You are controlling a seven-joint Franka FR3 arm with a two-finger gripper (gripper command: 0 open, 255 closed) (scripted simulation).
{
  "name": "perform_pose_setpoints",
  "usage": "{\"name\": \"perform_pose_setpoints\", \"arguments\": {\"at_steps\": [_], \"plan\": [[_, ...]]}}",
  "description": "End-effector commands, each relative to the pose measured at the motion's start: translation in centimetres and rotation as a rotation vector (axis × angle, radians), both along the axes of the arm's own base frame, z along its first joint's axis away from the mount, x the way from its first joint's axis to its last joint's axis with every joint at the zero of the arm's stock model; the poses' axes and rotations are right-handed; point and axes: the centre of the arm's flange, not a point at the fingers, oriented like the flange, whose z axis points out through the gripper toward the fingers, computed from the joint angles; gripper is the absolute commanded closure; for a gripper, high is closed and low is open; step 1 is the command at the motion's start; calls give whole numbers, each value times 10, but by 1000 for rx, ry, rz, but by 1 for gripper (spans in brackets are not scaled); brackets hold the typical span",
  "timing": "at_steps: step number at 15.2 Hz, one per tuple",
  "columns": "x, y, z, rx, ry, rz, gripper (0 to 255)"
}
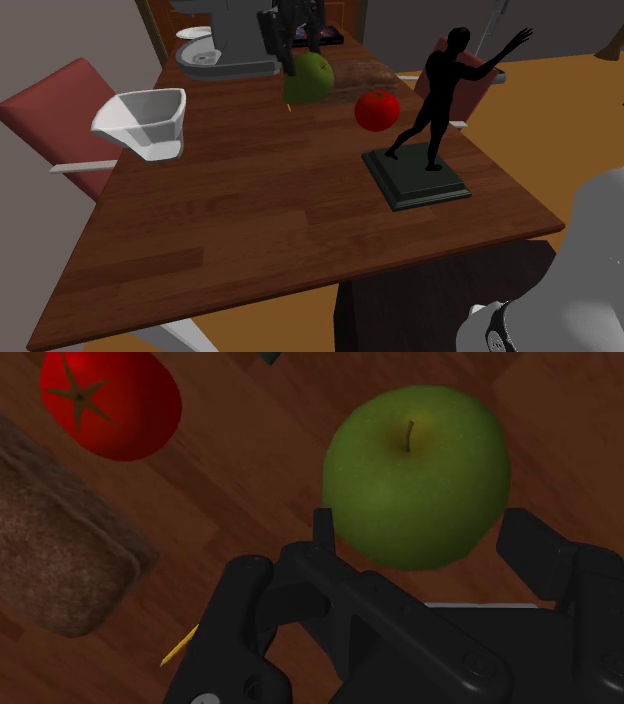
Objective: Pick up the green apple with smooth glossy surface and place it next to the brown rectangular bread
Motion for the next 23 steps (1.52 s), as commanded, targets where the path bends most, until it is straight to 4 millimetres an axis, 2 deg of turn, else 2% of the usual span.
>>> {"name": "perform_pose_setpoints", "arguments": {"at_steps": [1,23], "plan": [[-22,-14,1,0,-1,1,255],[-264,-175,2,0,-1,1,255]]}}
